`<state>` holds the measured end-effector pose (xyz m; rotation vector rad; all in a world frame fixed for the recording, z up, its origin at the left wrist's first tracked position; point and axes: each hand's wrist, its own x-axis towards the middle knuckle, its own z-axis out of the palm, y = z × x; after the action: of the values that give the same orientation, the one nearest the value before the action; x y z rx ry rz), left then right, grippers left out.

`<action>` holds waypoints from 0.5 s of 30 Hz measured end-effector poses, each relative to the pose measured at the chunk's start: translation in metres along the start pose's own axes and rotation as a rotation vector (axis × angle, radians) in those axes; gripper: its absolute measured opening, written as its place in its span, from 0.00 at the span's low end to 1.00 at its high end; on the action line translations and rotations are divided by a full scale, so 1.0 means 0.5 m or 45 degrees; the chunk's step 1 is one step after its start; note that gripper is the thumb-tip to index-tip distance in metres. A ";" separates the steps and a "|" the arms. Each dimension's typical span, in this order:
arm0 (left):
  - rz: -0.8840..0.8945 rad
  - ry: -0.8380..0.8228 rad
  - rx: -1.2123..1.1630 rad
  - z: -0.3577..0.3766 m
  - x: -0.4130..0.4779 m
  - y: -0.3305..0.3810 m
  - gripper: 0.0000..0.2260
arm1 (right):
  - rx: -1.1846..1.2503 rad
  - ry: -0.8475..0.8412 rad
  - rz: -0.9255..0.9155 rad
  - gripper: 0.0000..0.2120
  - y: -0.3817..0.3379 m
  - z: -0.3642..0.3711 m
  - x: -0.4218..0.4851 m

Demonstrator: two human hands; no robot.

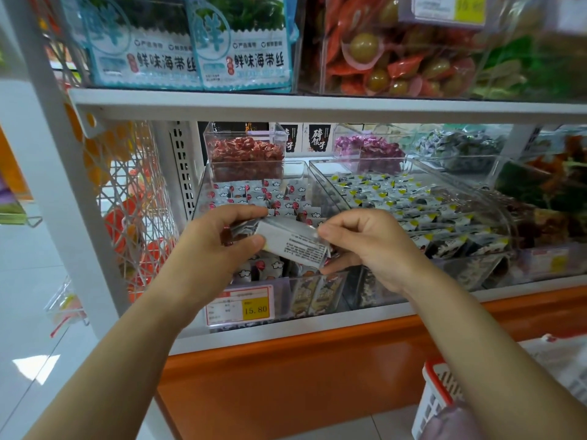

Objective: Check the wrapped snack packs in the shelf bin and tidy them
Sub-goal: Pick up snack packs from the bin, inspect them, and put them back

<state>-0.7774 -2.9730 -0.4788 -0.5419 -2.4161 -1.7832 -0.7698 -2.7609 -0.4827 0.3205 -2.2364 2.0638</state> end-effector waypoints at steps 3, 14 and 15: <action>-0.006 -0.007 0.029 -0.002 0.002 0.000 0.15 | -0.037 -0.060 0.006 0.07 0.001 -0.005 0.004; -0.017 0.067 0.018 -0.005 0.000 0.008 0.13 | -0.362 -0.077 -0.147 0.07 0.012 -0.003 0.001; -0.027 0.083 0.009 -0.007 -0.001 0.009 0.13 | -0.312 -0.070 -0.122 0.06 0.014 -0.006 0.001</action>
<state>-0.7760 -2.9751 -0.4735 -0.4522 -2.3924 -1.7710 -0.7719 -2.7574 -0.4891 0.4582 -2.4205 1.7308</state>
